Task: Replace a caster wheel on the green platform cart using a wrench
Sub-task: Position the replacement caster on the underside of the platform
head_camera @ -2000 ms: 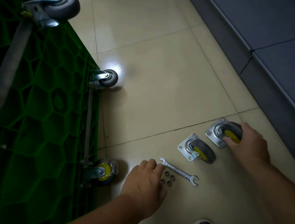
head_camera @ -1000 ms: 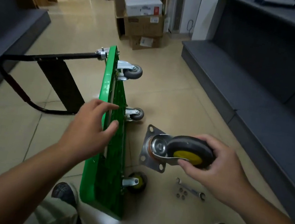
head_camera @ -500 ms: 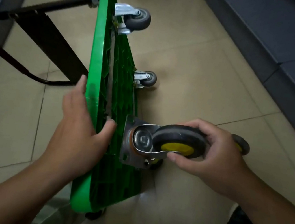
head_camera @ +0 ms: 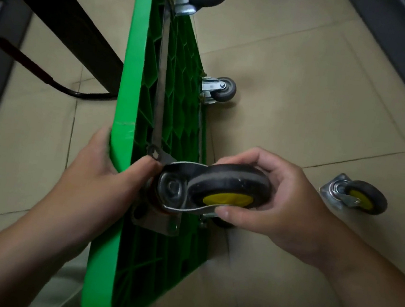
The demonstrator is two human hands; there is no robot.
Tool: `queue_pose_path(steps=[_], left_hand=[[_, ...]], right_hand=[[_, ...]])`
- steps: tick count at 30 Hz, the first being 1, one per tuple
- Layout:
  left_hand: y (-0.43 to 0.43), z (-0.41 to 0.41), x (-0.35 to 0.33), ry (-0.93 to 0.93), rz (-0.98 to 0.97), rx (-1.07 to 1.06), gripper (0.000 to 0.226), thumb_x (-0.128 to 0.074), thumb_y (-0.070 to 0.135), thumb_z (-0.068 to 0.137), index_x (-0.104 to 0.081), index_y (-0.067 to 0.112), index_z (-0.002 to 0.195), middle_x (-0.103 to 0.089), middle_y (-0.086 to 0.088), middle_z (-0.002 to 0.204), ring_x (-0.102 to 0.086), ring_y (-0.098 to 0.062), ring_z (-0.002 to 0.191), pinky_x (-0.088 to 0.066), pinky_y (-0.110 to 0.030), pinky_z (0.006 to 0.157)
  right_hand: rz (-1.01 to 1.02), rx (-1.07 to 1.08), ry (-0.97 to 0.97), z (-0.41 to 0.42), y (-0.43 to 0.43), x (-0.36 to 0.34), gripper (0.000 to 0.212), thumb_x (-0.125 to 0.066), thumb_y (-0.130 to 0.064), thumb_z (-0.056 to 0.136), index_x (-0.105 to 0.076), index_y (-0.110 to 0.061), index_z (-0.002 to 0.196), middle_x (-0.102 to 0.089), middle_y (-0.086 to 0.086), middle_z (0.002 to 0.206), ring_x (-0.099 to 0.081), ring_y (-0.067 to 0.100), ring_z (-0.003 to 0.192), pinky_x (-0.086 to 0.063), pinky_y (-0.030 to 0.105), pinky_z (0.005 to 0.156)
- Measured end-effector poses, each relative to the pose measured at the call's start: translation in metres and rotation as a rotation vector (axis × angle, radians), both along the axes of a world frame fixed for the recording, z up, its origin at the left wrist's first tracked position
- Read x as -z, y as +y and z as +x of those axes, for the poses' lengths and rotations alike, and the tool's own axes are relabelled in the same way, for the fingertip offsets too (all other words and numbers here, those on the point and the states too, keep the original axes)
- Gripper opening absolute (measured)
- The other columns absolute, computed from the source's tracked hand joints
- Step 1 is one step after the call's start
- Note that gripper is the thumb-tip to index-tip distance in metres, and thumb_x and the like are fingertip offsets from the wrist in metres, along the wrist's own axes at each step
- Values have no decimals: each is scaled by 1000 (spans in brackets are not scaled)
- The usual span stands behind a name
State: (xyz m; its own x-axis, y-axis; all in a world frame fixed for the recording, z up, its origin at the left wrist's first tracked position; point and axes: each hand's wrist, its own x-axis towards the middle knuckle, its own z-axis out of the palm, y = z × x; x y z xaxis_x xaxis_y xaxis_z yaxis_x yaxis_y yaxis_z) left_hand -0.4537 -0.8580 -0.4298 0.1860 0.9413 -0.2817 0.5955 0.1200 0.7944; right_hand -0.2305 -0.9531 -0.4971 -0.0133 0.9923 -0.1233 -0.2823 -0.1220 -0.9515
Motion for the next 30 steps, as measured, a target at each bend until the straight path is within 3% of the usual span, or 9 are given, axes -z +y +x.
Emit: queue_pose_path(steps=[5, 9, 17, 24, 30], left_hand=[[-1, -1, 1, -2, 11, 5, 17, -66, 21, 87, -64, 32, 99, -73, 12, 72, -70, -5, 56, -48, -14, 44], [-2, 3, -3, 14, 26, 29, 23, -66, 14, 84, -64, 31, 101, -73, 14, 71, -69, -2, 56, -47, -11, 43], [-1, 3, -9, -24, -82, 58, 45, -78, 15, 79, -62, 27, 120, -79, 5, 91, -78, -13, 75, -58, -19, 55], [-3, 9, -15, 7, -60, 30, 44, -77, 25, 71, -59, 37, 110, -76, 17, 81, -74, -4, 65, -52, -12, 48], [-3, 11, -18, 35, -42, 27, 47, -74, 29, 70, -60, 31, 114, -76, 11, 84, -75, -8, 65, -54, -16, 49]], right_hand=[[14, -65, -2, 7, 13, 3, 48, -87, -5, 71, -66, -16, 113, -73, 13, 112, -72, 35, 103, -61, 42, 91], [33, -104, 13, 13, 24, 7, 47, -87, -8, 70, -67, -20, 111, -72, 13, 117, -72, 35, 107, -60, 43, 92], [41, -222, 40, 17, 43, 23, 50, -86, -6, 70, -66, -21, 112, -70, 9, 119, -70, 31, 112, -56, 30, 91], [54, -217, 87, 11, 45, 37, 48, -86, -8, 70, -66, -25, 109, -70, 6, 120, -68, 30, 115, -56, 29, 91], [32, -215, 142, 6, 42, 41, 48, -86, -8, 70, -65, -21, 111, -70, 9, 121, -70, 33, 111, -58, 32, 90]])
